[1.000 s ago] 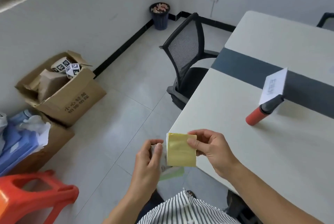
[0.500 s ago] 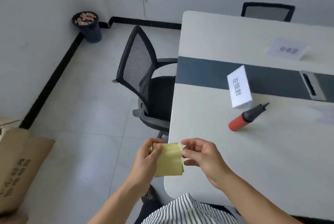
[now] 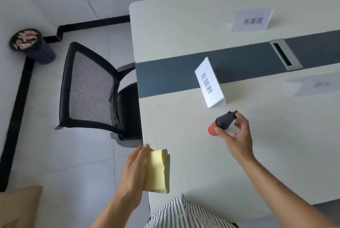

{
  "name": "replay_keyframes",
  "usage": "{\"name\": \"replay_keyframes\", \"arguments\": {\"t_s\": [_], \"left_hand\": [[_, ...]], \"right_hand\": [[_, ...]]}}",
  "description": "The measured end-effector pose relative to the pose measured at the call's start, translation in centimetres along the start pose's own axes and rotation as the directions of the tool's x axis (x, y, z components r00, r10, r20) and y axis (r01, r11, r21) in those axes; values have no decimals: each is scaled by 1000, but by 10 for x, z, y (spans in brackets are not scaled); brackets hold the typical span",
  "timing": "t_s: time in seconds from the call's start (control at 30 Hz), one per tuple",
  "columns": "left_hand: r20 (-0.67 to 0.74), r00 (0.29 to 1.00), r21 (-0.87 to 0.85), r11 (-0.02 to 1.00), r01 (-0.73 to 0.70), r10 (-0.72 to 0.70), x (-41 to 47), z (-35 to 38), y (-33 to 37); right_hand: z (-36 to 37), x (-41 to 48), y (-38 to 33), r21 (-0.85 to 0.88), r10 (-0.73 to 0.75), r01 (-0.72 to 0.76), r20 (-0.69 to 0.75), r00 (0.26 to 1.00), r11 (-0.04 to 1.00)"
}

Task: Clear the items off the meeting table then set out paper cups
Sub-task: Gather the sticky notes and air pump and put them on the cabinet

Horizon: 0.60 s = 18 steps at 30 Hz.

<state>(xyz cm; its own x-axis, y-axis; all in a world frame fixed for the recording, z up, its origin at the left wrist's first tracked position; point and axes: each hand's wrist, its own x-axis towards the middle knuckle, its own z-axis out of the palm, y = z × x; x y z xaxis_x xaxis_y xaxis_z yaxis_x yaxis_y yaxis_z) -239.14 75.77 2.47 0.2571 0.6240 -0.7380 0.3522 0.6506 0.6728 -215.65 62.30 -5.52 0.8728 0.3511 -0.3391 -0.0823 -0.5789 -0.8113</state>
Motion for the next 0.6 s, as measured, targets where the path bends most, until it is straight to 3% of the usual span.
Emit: {"name": "replay_keyframes", "arguments": {"t_s": [0.2,0.4,0.6], "left_hand": [[-44,998,151,987,-46,53,15,8,1],[21,989,276,950,-149,150,14,-1,-2],[191,959,292,920,-260,211,5,-20,-5]], "right_hand": [[31,36,-8,49,-112,109,53,992,993],[21,19,-19,188,-17,-5,113,993,982],[-9,-49,-25,295,48,-60,47,998,954]]}}
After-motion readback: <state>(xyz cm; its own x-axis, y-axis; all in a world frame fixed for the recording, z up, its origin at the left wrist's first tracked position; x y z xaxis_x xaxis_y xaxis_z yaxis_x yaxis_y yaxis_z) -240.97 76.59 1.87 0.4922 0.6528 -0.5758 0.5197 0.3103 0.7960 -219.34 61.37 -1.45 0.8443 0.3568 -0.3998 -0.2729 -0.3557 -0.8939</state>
